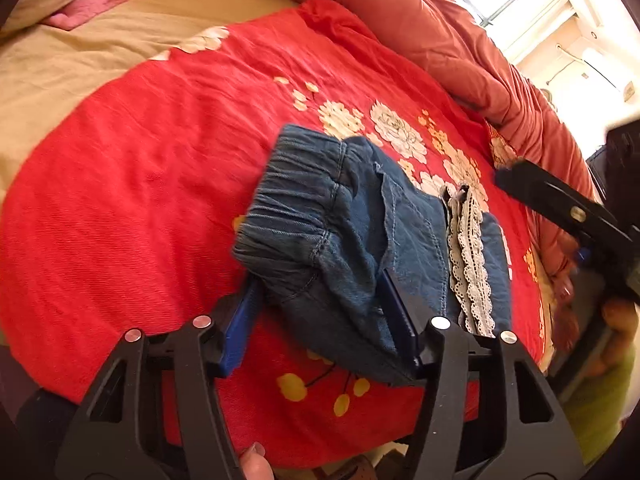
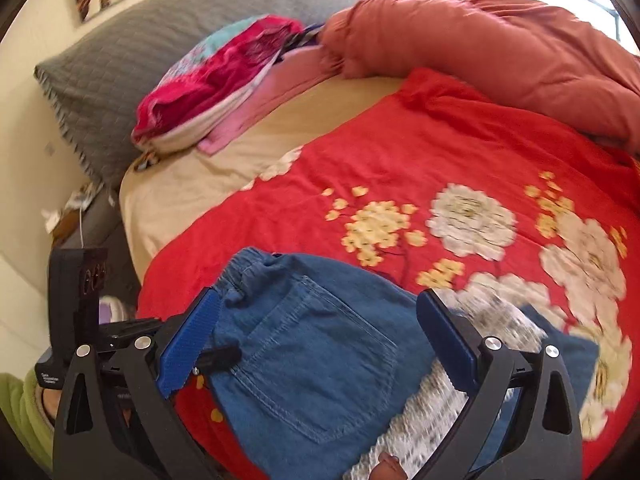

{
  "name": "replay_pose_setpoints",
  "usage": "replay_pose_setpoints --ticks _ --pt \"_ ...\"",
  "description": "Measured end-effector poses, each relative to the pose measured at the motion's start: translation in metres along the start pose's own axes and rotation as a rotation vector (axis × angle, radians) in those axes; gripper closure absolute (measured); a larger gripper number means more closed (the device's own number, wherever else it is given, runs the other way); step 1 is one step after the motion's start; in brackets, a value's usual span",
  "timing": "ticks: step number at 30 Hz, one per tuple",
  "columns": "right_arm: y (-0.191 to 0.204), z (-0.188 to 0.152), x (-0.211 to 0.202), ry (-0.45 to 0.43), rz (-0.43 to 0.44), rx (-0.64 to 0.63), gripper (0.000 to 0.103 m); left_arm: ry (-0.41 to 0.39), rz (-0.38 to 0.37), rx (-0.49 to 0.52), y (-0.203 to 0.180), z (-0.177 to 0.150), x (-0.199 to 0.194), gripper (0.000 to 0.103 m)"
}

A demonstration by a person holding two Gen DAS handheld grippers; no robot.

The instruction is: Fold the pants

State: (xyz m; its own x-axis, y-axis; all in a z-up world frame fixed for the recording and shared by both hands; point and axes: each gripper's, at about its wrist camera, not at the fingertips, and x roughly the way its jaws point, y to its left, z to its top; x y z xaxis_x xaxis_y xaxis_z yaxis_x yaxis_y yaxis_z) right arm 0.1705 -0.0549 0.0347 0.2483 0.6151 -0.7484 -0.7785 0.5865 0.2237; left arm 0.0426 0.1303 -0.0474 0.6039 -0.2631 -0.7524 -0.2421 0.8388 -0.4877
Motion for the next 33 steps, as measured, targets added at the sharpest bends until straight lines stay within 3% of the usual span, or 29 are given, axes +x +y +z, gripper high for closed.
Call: replay_pose_setpoints --ticks 5,14,15,17,23,27,33 --pt "0.011 0.015 0.052 0.135 0.051 -0.086 0.005 0.009 0.001 -0.002 0.000 0.000 0.005 0.053" --pt "0.014 0.020 0.113 0.259 0.216 -0.106 0.006 0.017 -0.003 -0.017 0.000 0.002 0.011 0.053" --pt "0.014 0.020 0.117 0.270 0.228 -0.112 0.010 0.019 -0.007 -0.021 0.000 0.002 0.012 0.051" --pt "0.018 0.017 0.128 0.279 0.274 -0.127 0.043 0.024 -0.019 -0.036 0.002 0.003 0.013 0.047" --pt "0.019 0.015 0.106 0.182 0.314 -0.143 0.064 0.006 -0.039 -0.039 -0.001 0.003 0.010 0.038" --pt "0.008 0.016 0.066 0.078 0.370 -0.109 0.068 -0.041 -0.095 -0.055 -0.001 0.002 0.000 0.030" --pt "-0.010 0.016 0.027 -0.006 0.413 -0.067 0.068 -0.084 -0.171 -0.034 -0.015 -0.001 -0.006 0.029"
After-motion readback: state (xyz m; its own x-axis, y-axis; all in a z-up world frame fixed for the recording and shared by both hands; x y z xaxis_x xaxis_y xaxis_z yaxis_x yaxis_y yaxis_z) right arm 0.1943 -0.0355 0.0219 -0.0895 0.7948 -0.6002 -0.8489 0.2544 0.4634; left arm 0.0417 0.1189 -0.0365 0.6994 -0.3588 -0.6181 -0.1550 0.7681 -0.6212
